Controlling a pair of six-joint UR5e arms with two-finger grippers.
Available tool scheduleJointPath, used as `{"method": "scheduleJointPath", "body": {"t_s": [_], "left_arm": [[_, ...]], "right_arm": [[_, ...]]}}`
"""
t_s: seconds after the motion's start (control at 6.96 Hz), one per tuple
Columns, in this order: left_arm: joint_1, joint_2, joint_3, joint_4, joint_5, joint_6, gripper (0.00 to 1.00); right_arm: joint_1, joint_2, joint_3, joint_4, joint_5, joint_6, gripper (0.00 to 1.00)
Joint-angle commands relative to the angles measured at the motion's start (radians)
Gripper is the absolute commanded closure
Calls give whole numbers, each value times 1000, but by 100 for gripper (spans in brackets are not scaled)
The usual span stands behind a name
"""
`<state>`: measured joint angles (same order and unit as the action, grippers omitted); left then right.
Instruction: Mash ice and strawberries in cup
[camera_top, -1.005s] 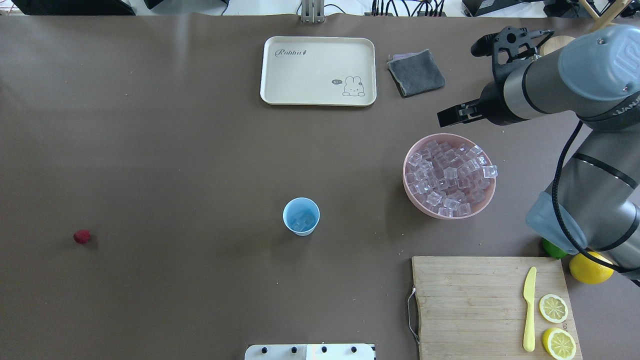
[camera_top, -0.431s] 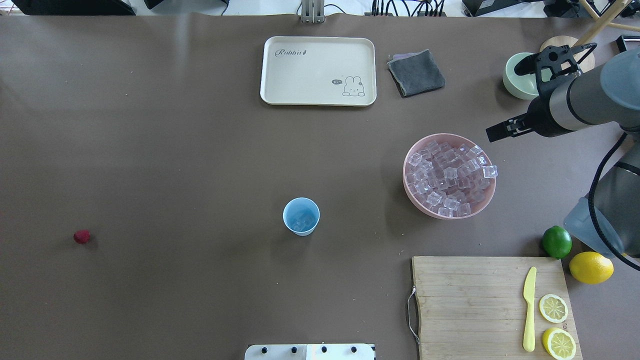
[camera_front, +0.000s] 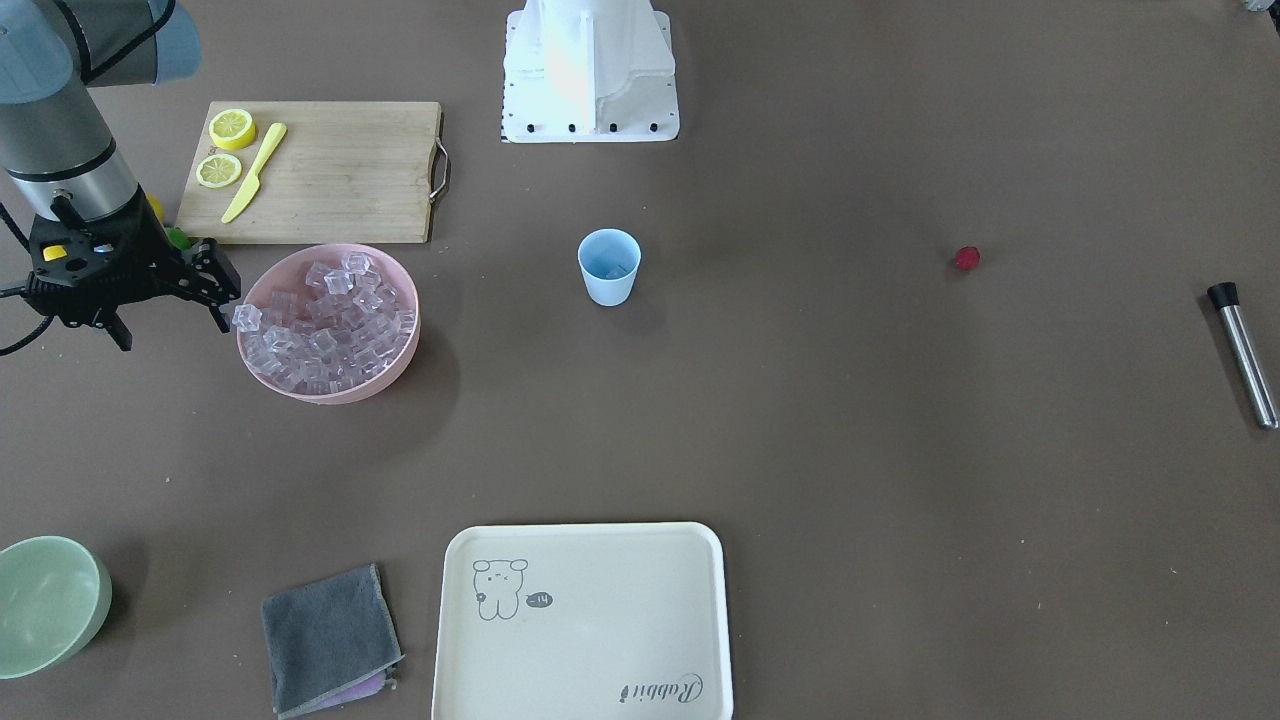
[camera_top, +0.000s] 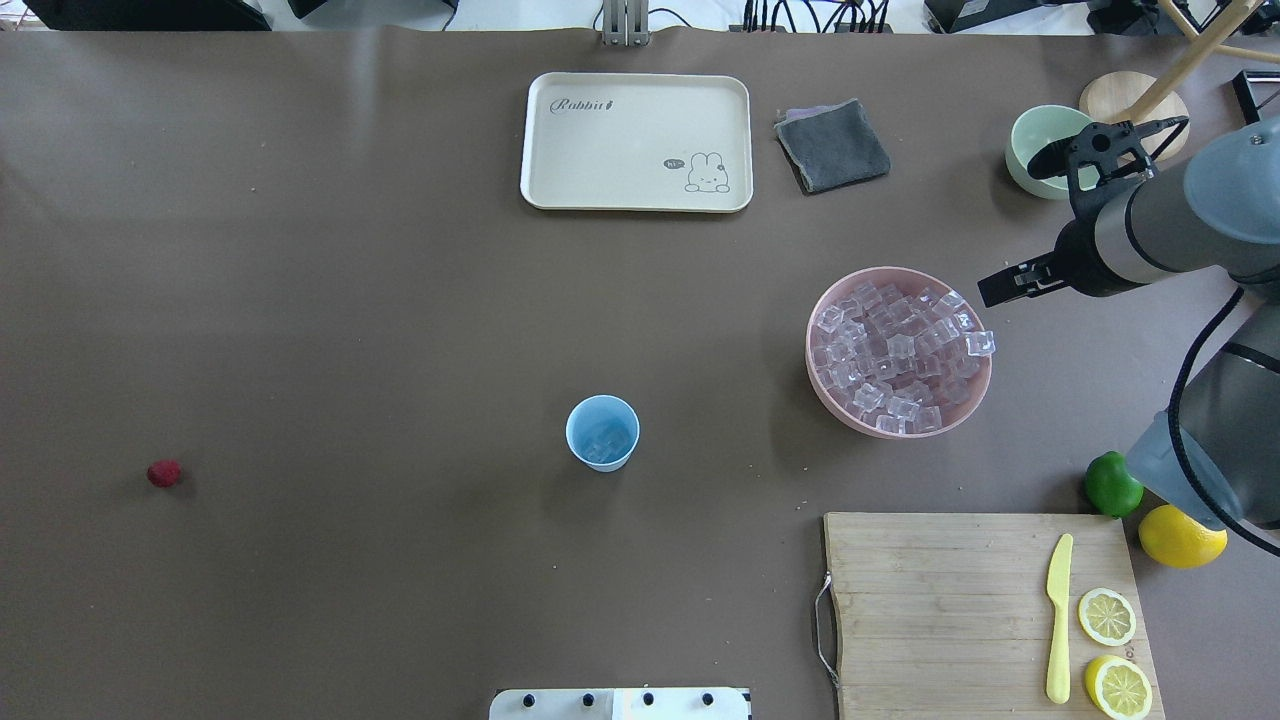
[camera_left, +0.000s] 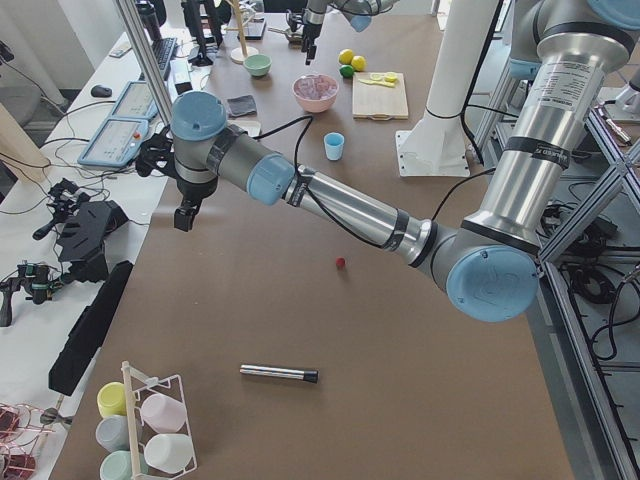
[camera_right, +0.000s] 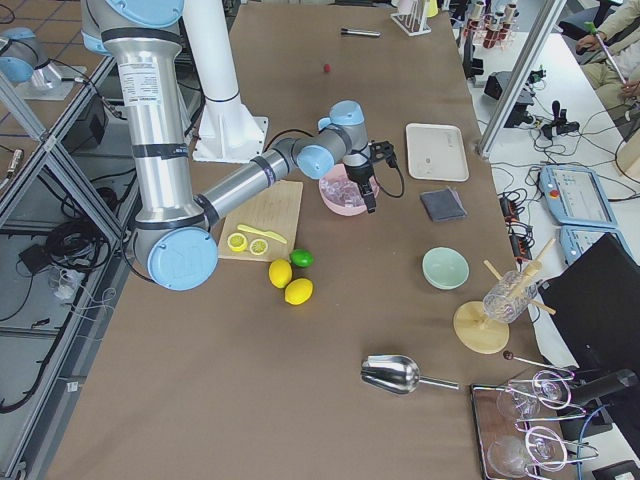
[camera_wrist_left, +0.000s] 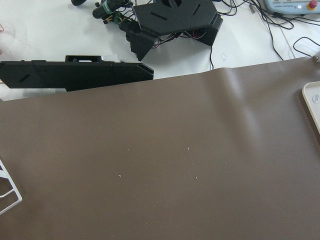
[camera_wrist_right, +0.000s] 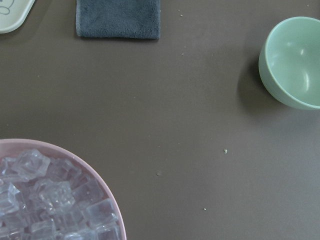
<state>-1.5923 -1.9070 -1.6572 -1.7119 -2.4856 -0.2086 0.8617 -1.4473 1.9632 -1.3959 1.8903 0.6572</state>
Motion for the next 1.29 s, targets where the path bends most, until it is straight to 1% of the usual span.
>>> {"method": "scheduleJointPath", "body": {"t_s": [0.0, 0.43, 0.72, 0.86, 1.01, 1.15], "left_arm": [[2, -1, 2, -2, 1, 0, 1], [0, 0, 4, 0, 1, 2, 1], [0, -1, 7, 0, 4, 3, 1], [0, -1, 5, -2, 4, 3, 2], [0, -1, 5, 0, 5, 3, 2], [0, -1, 5, 0, 4, 3, 2]], "right_arm": [[-23, 4, -11, 0, -4, 4, 4], [-67, 7, -9, 0, -26, 45, 5], [-73, -4, -14, -2, -36, 45, 7], [-78, -5, -12, -2, -40, 45, 11], [-84, -7, -9, -2, -40, 45, 23], [-89, -2, -9, -2, -40, 45, 23]]}}
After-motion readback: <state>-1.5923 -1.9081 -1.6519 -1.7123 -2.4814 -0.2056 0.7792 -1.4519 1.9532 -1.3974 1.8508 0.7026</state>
